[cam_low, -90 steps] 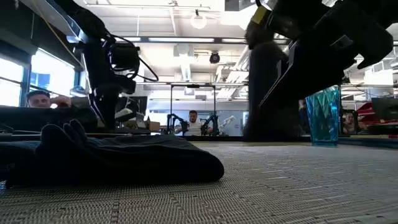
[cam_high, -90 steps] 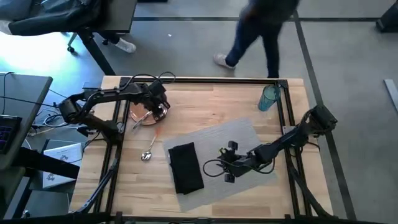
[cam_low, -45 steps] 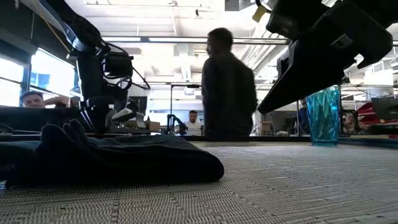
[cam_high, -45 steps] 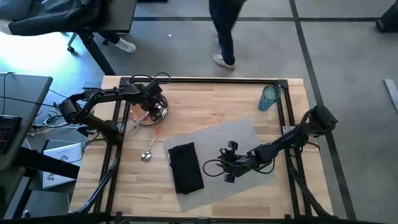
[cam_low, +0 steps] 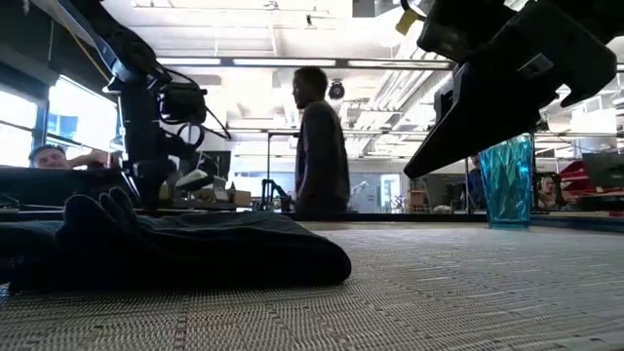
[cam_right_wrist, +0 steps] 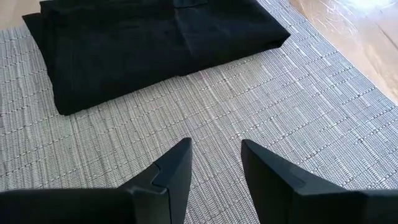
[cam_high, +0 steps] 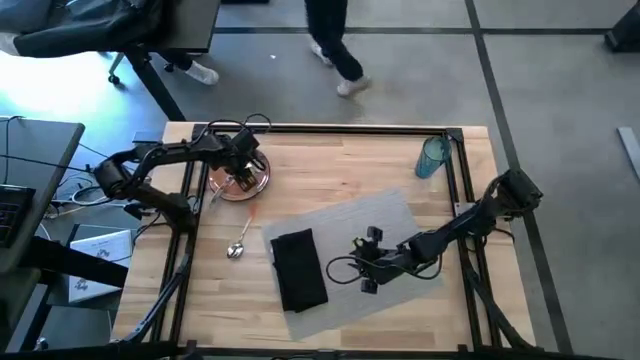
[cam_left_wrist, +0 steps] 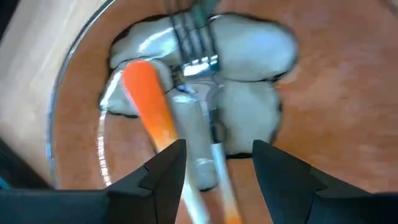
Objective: Set table place
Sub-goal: Put the orange fork on the black napkin
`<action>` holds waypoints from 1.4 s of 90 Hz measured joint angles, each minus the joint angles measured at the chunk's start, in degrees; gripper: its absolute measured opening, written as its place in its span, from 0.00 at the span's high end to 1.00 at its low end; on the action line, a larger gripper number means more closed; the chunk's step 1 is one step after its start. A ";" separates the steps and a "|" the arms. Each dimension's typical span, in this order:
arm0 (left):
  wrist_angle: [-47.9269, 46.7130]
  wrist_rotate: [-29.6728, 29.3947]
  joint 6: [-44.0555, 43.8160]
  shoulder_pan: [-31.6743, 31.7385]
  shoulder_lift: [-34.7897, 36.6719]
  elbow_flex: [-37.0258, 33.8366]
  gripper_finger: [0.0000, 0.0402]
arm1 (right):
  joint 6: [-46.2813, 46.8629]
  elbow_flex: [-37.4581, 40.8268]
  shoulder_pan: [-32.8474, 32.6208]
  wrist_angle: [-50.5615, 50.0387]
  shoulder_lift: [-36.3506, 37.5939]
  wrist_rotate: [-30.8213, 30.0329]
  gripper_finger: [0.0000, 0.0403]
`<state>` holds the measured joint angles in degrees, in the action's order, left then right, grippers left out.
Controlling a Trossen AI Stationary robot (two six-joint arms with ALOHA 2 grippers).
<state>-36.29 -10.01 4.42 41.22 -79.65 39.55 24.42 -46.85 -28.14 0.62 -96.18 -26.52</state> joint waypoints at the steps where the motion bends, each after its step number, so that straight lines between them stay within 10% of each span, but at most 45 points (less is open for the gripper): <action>1: 0.00 0.24 -0.12 -0.09 0.18 0.00 0.58 | -0.01 0.00 0.00 0.00 0.00 0.00 0.69; 126: 0.09 7.92 -1.39 -2.31 3.64 0.02 0.58 | 0.11 0.00 -0.01 0.00 0.00 -0.13 0.69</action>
<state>-36.21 -2.09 3.03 38.92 -76.01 39.57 24.53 -46.85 -28.15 0.62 -96.18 -26.65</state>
